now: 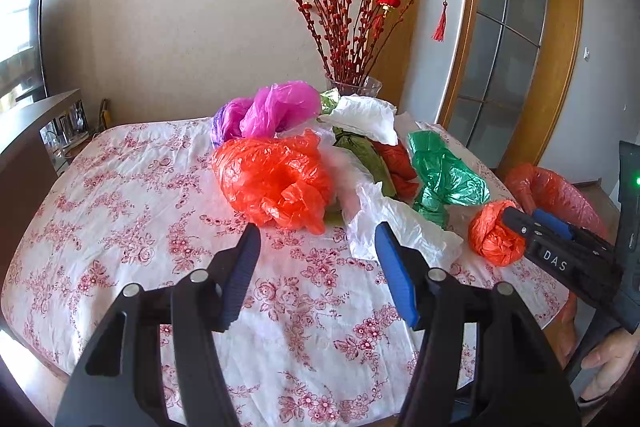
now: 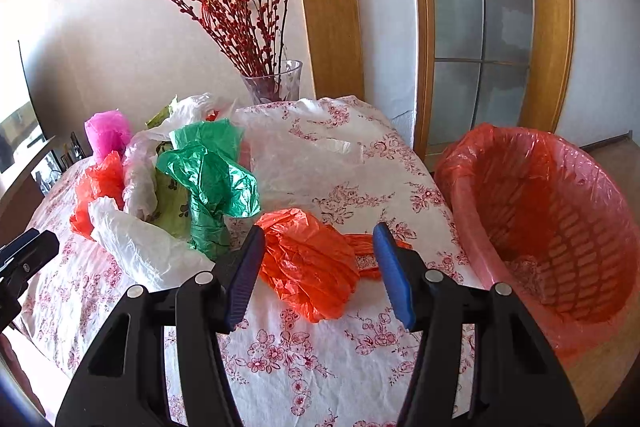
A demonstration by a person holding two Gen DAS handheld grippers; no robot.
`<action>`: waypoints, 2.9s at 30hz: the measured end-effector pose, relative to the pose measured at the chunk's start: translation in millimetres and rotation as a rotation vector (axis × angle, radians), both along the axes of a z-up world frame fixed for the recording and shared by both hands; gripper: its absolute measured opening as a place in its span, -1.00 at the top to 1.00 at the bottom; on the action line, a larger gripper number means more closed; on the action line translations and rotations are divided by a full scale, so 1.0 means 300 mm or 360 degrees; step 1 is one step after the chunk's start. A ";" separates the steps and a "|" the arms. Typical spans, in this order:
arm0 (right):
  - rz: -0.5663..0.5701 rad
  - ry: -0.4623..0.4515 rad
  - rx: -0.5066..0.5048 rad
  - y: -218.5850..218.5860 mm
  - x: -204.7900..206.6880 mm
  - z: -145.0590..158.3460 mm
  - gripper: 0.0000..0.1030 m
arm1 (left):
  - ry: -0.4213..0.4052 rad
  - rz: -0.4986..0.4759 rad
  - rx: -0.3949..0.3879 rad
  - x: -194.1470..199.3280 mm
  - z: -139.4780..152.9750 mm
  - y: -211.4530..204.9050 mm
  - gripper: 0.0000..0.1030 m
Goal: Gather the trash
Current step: 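Move both tools back to the table toward the remaining bags, then grasp the second orange bag with the right tool while the left tool grasps a white bag, then carry both bags over the red bin and open both tools to drop them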
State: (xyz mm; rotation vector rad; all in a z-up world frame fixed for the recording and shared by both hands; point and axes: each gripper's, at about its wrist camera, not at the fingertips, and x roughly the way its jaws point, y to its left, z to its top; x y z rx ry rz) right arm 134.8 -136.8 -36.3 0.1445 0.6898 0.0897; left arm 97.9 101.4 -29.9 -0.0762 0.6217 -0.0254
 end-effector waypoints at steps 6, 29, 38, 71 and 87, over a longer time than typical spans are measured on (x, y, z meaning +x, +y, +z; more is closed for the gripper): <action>0.0062 0.0049 -0.0004 0.010 0.016 -0.034 -0.10 | 0.0017 -0.0007 -0.0005 0.005 -0.009 -0.004 -0.15; -0.0034 0.0066 0.0027 -0.101 -0.076 -0.056 0.43 | 0.0139 -0.0156 -0.0102 0.114 -0.058 -0.145 -0.17; -0.0031 0.0066 0.0038 -0.112 -0.099 -0.061 0.43 | 0.0245 -0.0144 -0.0110 0.213 -0.111 -0.195 0.09; -0.0262 -0.0062 0.0052 -0.287 -0.182 0.027 0.43 | 0.0048 -0.0507 -0.0209 0.096 0.043 -0.345 0.86; -0.0573 -0.0169 0.0091 -0.560 -0.222 0.088 0.43 | 0.0019 -0.0800 -0.0223 0.130 0.087 -0.612 0.86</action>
